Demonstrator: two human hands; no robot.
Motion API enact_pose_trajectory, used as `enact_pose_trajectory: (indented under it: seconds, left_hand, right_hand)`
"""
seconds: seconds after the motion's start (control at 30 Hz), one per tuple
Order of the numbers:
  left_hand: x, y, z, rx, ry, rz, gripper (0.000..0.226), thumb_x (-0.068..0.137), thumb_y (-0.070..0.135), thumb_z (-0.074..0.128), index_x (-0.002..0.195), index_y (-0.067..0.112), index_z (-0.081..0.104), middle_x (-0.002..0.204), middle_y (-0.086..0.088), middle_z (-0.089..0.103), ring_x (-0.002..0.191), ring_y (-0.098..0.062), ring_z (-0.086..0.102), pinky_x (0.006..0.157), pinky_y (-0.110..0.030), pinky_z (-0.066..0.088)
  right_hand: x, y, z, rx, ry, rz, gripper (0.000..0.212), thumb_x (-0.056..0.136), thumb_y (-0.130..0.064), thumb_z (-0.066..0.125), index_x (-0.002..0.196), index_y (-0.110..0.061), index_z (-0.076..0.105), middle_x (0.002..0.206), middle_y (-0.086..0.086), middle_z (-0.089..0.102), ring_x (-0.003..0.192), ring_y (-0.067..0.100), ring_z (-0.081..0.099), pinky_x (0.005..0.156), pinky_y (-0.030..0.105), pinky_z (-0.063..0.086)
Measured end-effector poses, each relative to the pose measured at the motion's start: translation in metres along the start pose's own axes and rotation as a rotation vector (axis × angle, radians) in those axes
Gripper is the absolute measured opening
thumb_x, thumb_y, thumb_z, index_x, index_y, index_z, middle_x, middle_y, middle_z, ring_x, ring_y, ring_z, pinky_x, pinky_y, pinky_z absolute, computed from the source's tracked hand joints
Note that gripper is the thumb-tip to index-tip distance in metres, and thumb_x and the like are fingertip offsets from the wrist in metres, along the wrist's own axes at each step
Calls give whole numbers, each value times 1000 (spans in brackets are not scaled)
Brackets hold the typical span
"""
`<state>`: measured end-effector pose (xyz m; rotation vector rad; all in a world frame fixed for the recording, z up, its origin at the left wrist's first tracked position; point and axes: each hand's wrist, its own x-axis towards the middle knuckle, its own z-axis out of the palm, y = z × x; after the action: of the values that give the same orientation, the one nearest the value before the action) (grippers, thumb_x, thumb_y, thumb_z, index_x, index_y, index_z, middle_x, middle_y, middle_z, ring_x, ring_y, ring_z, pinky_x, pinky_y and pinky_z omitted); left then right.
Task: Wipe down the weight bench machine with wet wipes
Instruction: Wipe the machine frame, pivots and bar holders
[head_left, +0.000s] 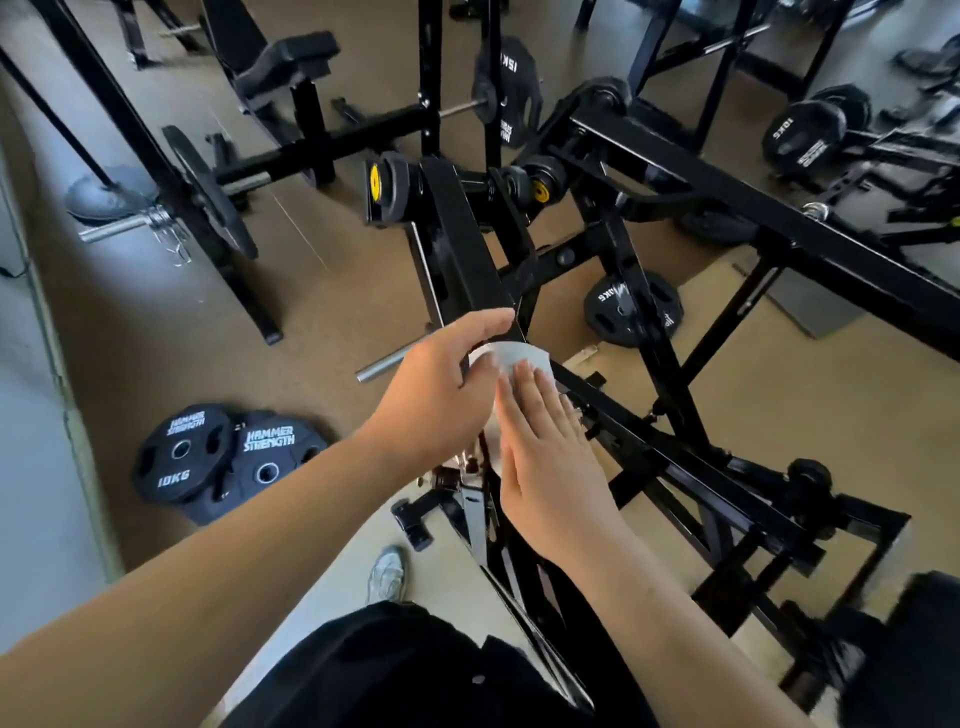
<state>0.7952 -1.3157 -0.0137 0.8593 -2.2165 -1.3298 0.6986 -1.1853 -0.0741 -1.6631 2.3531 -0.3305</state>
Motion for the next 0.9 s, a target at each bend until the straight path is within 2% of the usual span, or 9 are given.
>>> enact_pose_trajectory:
  seconds: [0.1,0.2,0.33,0.37,0.57,0.7,0.8,0.87,0.9]
  left_hand:
    - [21,-23,-26,-22,27,-13,44,102,7,52,142,22,59,135,14,65,125,3,58,111,-27,46]
    - [45,-45,-51,-56,37,-66,40,102,8,52,138,24,62,128,14,68,115,0,64,106,-29,51]
    - [73,-62,-76,-30,-35,-117,40,104,13,51,140,27,61,129,16,67,113,9,60,93,-7,45]
    - [79,-64,-81,-29,-53,-120,40,104,13,51,140,28,61,130,16,66,115,9,59,93,-5,44]
    - [109,-79,-96,-83,-108,-122,38,104,13,52,138,25,62,134,15,64,128,1,55,112,-26,45]
    - [125,-87,-100,-91,-92,-129,38,104,11,50,136,26,63,135,15,63,129,-1,55,113,-34,46]
    - [138,-81,-103,-92,-41,-138,40,103,8,51,131,31,66,130,18,65,125,4,56,112,-26,45]
    - [143,-75,-106,-88,-21,-136,46,102,6,51,122,45,64,120,27,65,117,10,57,105,-14,45]
    - [144,-74,-106,-86,-18,-141,46,103,6,51,123,46,63,120,28,64,117,10,57,105,-14,44]
  right_hand:
    - [50,-6,-9,132,-2,74,63,107,-44,10,162,-23,-12,170,-5,-18,154,7,-25,129,34,-9]
    - [109,-11,-16,98,-21,154,65,110,-47,13,164,-18,-7,172,1,-14,156,13,-20,129,35,-8]
    - [165,-15,-20,47,9,216,63,110,-45,14,165,-19,-2,173,4,-9,159,19,-15,129,39,-8]
    - [168,-15,-18,21,29,220,63,110,-46,13,165,-20,-2,173,4,-8,159,19,-14,129,40,-7]
    - [136,-30,-10,-25,41,214,69,104,-52,4,163,-19,-9,172,-2,-14,156,10,-21,130,36,-5]
    - [153,-36,-13,-89,-6,225,70,103,-53,0,159,-19,-21,168,-2,-25,154,10,-28,129,36,-11]
    - [210,-32,-24,-47,8,173,66,108,-48,12,157,-21,-23,168,-2,-25,155,12,-27,126,32,-13]
    - [255,-26,-30,4,17,152,66,110,-43,17,161,-16,-15,171,2,-18,157,16,-21,129,35,-8]
    - [276,-24,-34,26,11,152,65,111,-40,18,163,-14,-11,172,5,-15,158,18,-18,130,38,-4]
